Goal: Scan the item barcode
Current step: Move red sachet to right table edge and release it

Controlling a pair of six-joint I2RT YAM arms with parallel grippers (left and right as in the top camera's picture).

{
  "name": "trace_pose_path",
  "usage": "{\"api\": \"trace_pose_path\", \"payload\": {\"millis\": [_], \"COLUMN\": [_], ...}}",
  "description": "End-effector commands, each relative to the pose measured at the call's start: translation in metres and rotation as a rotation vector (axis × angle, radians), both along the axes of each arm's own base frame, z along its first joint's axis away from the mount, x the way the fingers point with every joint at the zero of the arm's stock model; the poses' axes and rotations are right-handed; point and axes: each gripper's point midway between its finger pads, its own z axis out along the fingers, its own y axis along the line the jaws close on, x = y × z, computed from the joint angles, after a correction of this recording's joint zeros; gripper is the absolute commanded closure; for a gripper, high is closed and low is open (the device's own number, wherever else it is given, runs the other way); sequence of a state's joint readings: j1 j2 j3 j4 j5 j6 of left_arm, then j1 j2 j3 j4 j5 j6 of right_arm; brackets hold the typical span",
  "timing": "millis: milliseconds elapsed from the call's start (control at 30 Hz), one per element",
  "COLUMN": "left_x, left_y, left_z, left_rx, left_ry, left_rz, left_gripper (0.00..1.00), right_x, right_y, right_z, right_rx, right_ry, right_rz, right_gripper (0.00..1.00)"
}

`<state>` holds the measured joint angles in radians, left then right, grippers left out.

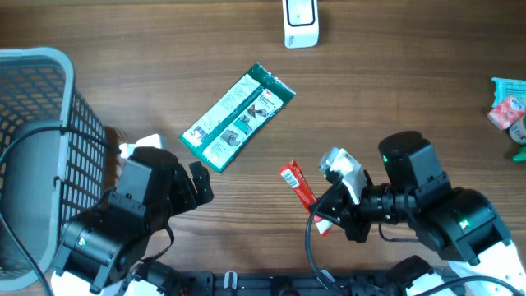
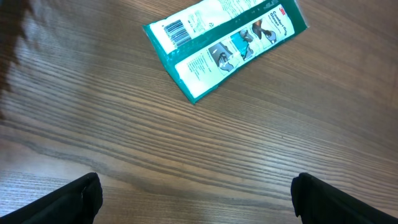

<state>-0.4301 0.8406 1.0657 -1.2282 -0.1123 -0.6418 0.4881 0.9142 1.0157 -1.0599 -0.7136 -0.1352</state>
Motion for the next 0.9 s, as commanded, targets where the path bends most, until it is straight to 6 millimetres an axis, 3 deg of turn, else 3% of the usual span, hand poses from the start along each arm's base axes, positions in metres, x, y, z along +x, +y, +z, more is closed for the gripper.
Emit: {"api": "trace_pose_path", "payload": {"millis": [0,100,133,200,267,333,433,600,733,867], "left_x": [0.001,0.001,0.001,0.001,0.001,0.001,0.001,0.001,0.001,0.001], "left_y": [0.003,0.003,0.003,0.003,0.003,0.003,0.003,0.003,0.003,0.003], "left_z": [0.002,0.002,0.002,0.002,0.002,0.002,0.002,0.002,0.002,0.002], "left_rx": [0.004,0.004,0.004,0.004,0.004,0.004,0.004,0.004,0.004,0.004], "left_ry": [-0.011,-0.011,-0.011,-0.011,-0.011,-0.011,-0.011,-0.011,-0.011,-0.011], "left_rz": [0.017,0.017,0.017,0.017,0.017,0.017,0.017,0.017,0.017,0.017], "left_gripper": [0.0,0.0,0.0,0.0,0.0,0.0,0.0,0.0,0.0,0.0], "right_x": [0.032,0.132,0.146,0.191,0.229,0.265,0.309,0.359,0.396,0.447], "right_y": [-0.004,-0.035,-0.038,-0.051,-0.054,-0.038,-0.02,-0.028,-0.044,-0.052], "right_z": [-0.005,-0.006,-0.006,-0.018,-0.047,-0.069,-0.091,-0.115,-0.121,-0.117], "right_rx": [-0.049,-0.184,-0.203,-0.304,-0.461,-0.501,-0.515,-0.532,-0.635,-0.712], "right_ry": [-0.046,-0.241,-0.274,-0.368,-0.472,-0.568,-0.726,-0.876,-0.974,-1.044], "right_rz": [-0.148,-0.585,-0.625,-0.763,-0.75,-0.688,-0.622,-0.541,-0.44,-0.434], "right_gripper": [0.95,0.96,0.96,0.95,0.96,0.95,0.96,0.96,0.96,0.96]}}
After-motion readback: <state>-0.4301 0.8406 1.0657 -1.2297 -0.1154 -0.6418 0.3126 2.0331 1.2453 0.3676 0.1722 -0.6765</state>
